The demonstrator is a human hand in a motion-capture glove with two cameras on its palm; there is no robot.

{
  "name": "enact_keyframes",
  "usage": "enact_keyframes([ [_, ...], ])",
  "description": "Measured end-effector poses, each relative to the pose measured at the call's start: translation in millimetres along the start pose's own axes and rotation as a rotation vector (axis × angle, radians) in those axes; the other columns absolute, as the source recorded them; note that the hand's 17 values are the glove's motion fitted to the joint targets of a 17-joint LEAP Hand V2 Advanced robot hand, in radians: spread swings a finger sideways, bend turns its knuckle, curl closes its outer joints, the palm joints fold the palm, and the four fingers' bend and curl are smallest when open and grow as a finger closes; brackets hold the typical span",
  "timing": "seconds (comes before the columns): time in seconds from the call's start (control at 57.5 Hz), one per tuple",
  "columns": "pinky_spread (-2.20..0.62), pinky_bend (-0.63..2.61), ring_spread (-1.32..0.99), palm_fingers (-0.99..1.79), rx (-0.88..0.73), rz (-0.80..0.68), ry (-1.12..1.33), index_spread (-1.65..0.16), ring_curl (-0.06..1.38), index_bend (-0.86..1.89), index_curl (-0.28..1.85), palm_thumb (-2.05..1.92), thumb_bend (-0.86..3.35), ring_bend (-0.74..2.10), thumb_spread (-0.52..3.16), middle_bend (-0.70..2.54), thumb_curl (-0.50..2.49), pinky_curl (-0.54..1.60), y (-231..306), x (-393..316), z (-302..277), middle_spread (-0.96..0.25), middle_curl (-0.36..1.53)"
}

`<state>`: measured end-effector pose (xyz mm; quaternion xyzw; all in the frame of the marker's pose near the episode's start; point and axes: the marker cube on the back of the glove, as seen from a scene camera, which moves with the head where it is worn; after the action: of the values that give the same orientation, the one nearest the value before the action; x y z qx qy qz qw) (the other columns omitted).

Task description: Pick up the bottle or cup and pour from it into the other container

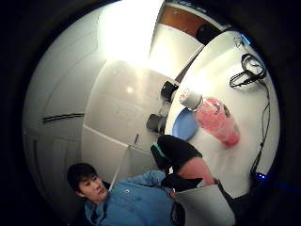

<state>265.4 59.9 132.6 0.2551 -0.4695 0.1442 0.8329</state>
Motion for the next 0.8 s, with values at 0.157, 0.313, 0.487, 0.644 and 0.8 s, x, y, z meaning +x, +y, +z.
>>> enact_keyframes([
  [0.157, 0.20, 0.71, 0.06, 0.03, -0.026, 0.006, -0.132, -0.38, 0.31, 0.11, 0.20, 0.47, -0.03, 0.48, 0.92, 0.19, 0.33, 0.29, -8, 6, 33, -0.01, 0.32],
  [0.313, 0.21, 0.76, 0.10, 0.03, -0.061, 0.016, -0.270, -0.38, 0.31, 0.11, 0.18, 0.49, -0.03, 0.53, 0.90, 0.18, 0.34, 0.30, -16, 7, 70, 0.01, 0.31],
  [0.487, 0.24, 0.85, 0.13, 0.21, -0.012, 0.001, -0.329, -0.41, 0.32, 0.15, 0.19, 0.58, -0.01, 0.59, 0.85, 0.18, 0.36, 0.31, -20, 4, 102, 0.05, 0.29],
  [0.644, 0.14, 0.67, 0.01, 0.87, 0.085, -0.021, -0.289, -0.25, 0.30, 0.29, 0.29, 0.84, 0.05, 0.58, 0.78, 0.29, 0.41, 0.26, -27, -5, 115, 0.02, 0.34],
  [0.8, 0.01, 0.60, -0.07, 1.11, 0.059, -0.012, -0.238, -0.16, 0.36, 0.20, 0.36, 1.02, 0.04, 0.55, 0.53, 0.36, 0.51, 0.28, -32, -21, 131, -0.01, 0.41],
])
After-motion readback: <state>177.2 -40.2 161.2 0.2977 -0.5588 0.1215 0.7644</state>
